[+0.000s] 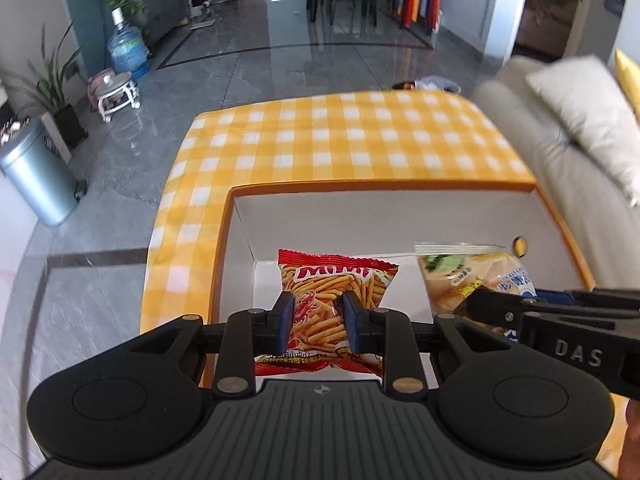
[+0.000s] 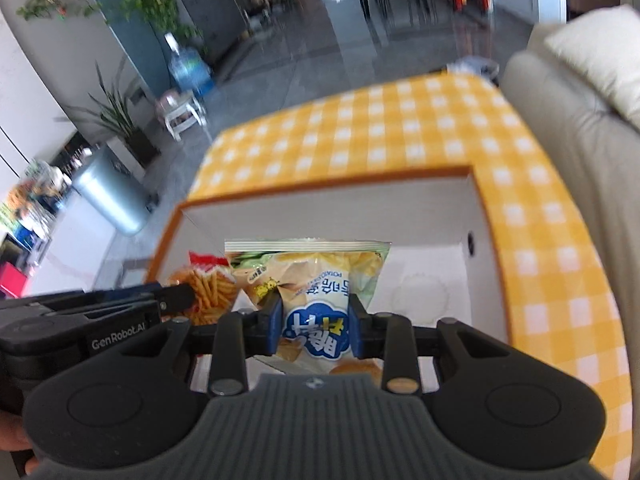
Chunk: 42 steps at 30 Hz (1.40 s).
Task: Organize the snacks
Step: 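Lift both bags over the box rim and open both grippers inside, then withdraw both tools from the box back toward the remaining snacks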
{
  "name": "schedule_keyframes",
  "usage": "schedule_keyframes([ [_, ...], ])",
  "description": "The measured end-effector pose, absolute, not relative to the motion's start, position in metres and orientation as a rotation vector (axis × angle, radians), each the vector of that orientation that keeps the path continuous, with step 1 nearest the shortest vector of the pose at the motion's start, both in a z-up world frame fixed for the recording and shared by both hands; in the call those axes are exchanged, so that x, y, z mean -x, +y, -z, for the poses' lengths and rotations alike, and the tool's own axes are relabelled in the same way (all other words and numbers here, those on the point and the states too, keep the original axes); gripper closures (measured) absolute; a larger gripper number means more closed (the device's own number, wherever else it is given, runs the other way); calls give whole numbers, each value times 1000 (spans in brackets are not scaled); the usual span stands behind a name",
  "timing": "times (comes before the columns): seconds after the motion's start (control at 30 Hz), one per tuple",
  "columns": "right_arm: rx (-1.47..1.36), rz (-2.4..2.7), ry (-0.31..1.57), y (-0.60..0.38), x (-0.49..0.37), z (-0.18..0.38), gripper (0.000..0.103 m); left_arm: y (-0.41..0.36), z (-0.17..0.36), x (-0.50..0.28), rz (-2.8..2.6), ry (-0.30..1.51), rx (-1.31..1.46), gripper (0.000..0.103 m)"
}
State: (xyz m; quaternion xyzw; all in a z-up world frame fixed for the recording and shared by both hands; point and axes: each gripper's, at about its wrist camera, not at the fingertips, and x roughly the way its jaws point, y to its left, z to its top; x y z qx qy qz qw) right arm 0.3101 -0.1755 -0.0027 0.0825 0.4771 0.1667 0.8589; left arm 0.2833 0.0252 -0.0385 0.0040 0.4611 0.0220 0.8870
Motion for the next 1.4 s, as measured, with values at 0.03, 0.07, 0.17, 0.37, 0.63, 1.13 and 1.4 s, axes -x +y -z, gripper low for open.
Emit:
schedule_keyframes([
  [0.03, -169, -346, 1015, -172, -316, 8, 74, 24, 42, -288, -47, 968, -25, 74],
  [0.07, -164, -344, 1029, -170, -321, 14, 74, 24, 47, -293, -51, 977, -41, 74],
  [0.17, -163, -340, 1071, -164, -336, 30, 74, 23, 56, -305, -58, 1000, -82, 74],
  [0.37, -141, -343, 1153, -155, -359, 52, 73, 18, 66, -319, -60, 1036, -123, 75],
  [0.63, -97, -314, 1199, -151, -368, 68, 72, 13, 72, -325, -57, 1056, -163, 75],
  [1.13, -68, -307, 1177, -156, -349, 52, 48, 17, 45, -297, -59, 998, -151, 59],
  [1.4, -48, -326, 1035, -161, -316, 13, 35, 27, 11, -255, -84, 893, -95, 47],
])
